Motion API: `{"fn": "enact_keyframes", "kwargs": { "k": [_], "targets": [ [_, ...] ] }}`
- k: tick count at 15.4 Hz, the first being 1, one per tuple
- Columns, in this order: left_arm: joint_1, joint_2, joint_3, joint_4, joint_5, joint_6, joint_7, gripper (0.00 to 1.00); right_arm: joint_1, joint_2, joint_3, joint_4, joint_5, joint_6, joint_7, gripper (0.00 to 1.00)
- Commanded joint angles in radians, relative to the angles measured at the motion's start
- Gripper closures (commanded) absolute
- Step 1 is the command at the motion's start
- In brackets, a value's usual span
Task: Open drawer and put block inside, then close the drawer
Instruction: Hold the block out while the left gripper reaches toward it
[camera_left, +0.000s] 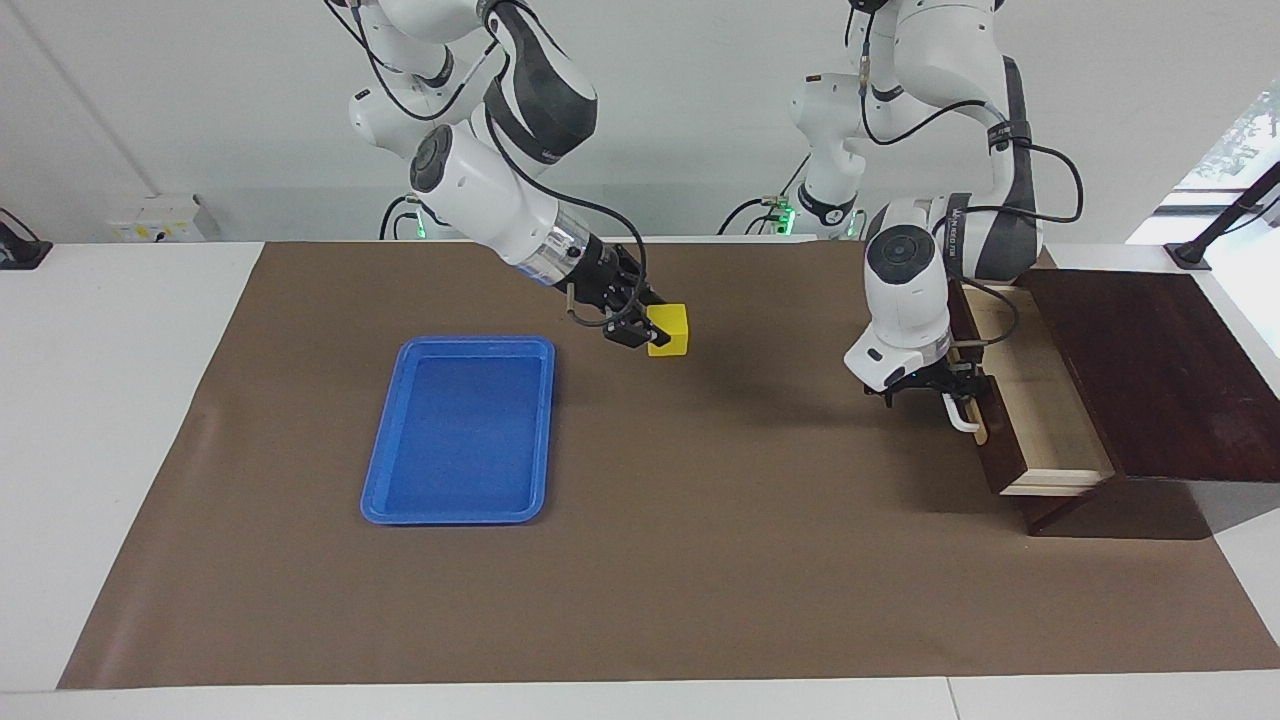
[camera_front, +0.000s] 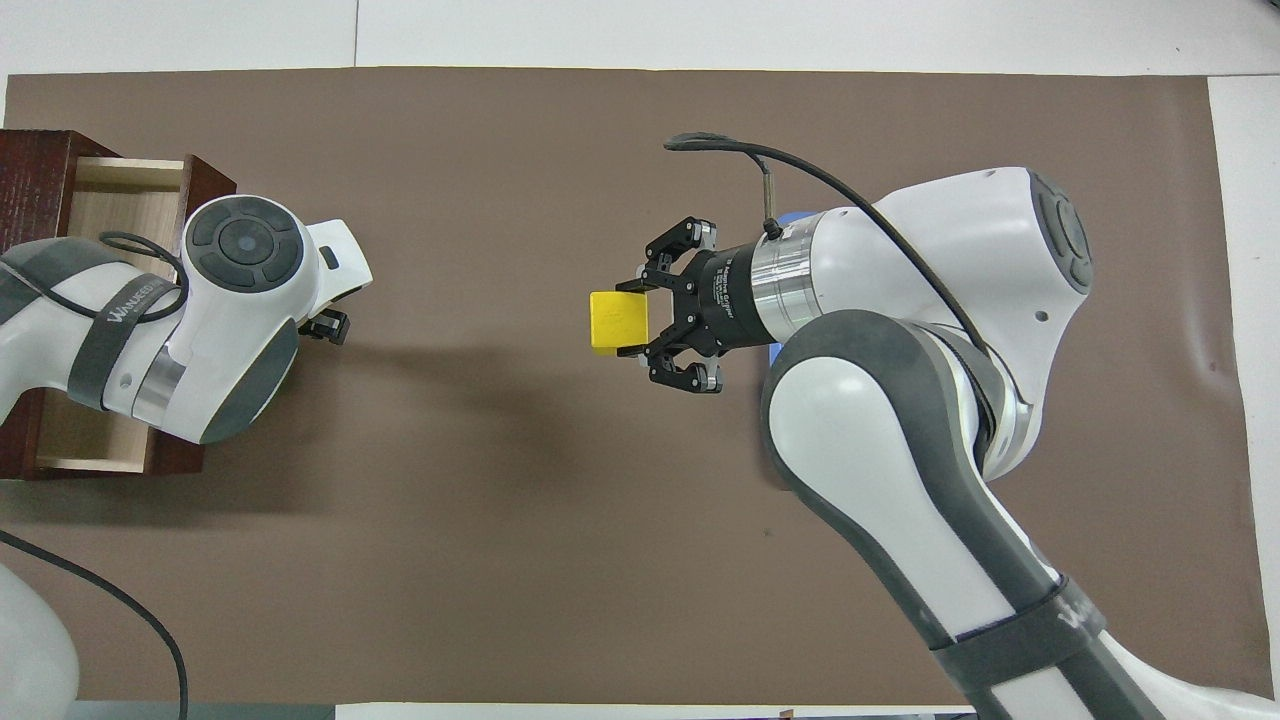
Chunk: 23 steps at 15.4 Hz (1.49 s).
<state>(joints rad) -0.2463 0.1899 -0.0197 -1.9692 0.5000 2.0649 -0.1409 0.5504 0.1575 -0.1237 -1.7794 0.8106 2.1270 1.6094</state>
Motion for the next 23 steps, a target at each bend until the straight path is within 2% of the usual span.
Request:
{"fn": "enact_keyframes", "kwargs": {
  "k": [1, 5, 8, 13, 16, 18, 23],
  "targets": [
    [-0.025, -0.021, 0.004, -0.011, 0.005, -0.023, -0.011, 0.00, -0.026, 0.014, 0.006, 0.032, -0.041, -0.035, 0.023, 1.00],
    [-0.022, -0.021, 0.004, -0.010, 0.005, -0.025, -0.002, 0.00, -0.026, 0.014, 0.006, 0.044, -0.047, -0.048, 0.024, 1.00],
    [-0.024, -0.021, 0.000, 0.035, 0.003, -0.083, 0.004, 0.00, -0.027, 0.014, 0.006, 0.048, -0.048, -0.056, 0.024, 1.00],
    [-0.080, -0.015, -0.005, 0.215, -0.132, -0.288, 0.004, 0.00, -0.029, 0.014, 0.006, 0.054, -0.048, -0.064, 0.024, 1.00],
    [-0.103, -0.018, -0.005, 0.320, -0.273, -0.397, -0.040, 0.00, -0.029, 0.014, 0.006, 0.054, -0.048, -0.064, 0.024, 1.00],
    [-0.142, -0.018, -0.005, 0.335, -0.320, -0.390, -0.266, 0.00, -0.027, 0.014, 0.006, 0.054, -0.050, -0.064, 0.024, 1.00],
    [-0.192, -0.003, -0.006, 0.371, -0.495, -0.332, -0.984, 0.00, -0.006, 0.016, 0.006, 0.052, -0.048, -0.051, 0.035, 1.00]
  ]
}}
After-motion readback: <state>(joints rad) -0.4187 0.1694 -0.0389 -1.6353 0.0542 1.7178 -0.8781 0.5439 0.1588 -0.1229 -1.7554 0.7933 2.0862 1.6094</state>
